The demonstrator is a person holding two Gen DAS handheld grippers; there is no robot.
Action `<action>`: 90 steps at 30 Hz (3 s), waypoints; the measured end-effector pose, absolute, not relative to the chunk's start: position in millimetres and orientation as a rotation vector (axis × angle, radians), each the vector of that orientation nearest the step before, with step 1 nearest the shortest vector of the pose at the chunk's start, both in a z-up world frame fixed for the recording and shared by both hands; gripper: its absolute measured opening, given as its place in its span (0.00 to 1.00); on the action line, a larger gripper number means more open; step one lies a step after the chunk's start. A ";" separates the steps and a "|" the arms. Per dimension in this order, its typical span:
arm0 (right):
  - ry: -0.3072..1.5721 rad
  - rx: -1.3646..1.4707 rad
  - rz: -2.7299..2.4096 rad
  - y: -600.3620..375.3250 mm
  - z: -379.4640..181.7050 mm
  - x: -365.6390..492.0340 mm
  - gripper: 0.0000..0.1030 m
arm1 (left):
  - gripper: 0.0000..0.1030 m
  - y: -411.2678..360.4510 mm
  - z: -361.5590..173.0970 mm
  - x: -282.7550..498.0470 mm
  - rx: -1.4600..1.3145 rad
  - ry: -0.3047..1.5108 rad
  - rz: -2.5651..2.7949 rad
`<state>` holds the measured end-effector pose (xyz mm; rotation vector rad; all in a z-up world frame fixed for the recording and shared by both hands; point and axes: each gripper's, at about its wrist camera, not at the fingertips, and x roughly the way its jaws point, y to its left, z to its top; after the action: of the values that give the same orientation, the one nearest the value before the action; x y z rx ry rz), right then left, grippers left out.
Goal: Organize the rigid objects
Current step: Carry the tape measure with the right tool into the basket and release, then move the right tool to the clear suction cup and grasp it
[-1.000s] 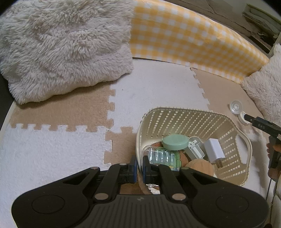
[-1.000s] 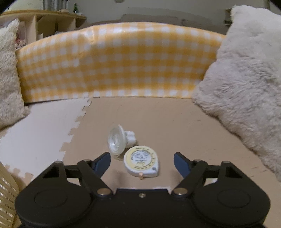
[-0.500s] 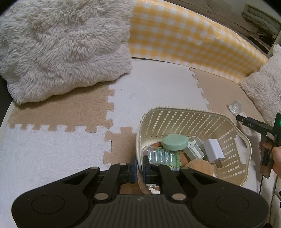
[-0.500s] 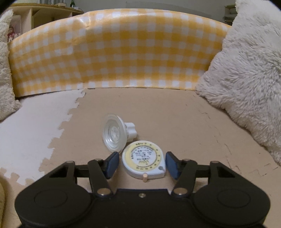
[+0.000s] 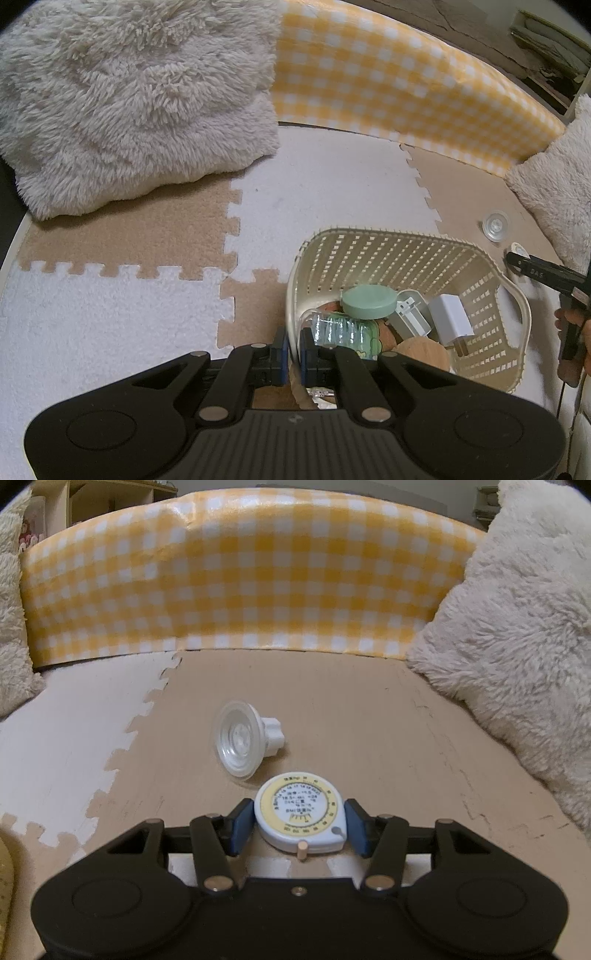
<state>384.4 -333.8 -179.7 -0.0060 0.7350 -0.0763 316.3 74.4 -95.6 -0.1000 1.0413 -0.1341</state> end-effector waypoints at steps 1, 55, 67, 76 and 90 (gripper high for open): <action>0.732 0.001 -0.079 -333.6 -176.1 382.7 0.53 | 0.06 74.7 -95.7 316.3 -0.102 1.040 -0.133; 0.972 -0.014 0.607 -78.3 -116.2 312.8 0.53 | 0.05 78.0 -88.5 316.1 -0.121 1.002 -0.127; 1.006 0.061 0.616 -78.9 -124.7 316.6 0.53 | 0.05 77.9 -88.6 315.8 -0.122 1.003 -0.128; 0.996 0.046 0.631 -81.5 -117.8 315.2 0.53 | 0.05 77.9 -88.5 316.0 -0.122 1.003 -0.127; 0.839 0.051 0.558 -123.6 -61.6 325.0 0.65 | 0.05 78.1 -88.6 316.1 -0.121 1.003 -0.128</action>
<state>325.0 -123.6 -61.6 0.0515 0.8391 0.5580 316.1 78.1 -88.6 -0.1214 1.0030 -0.1277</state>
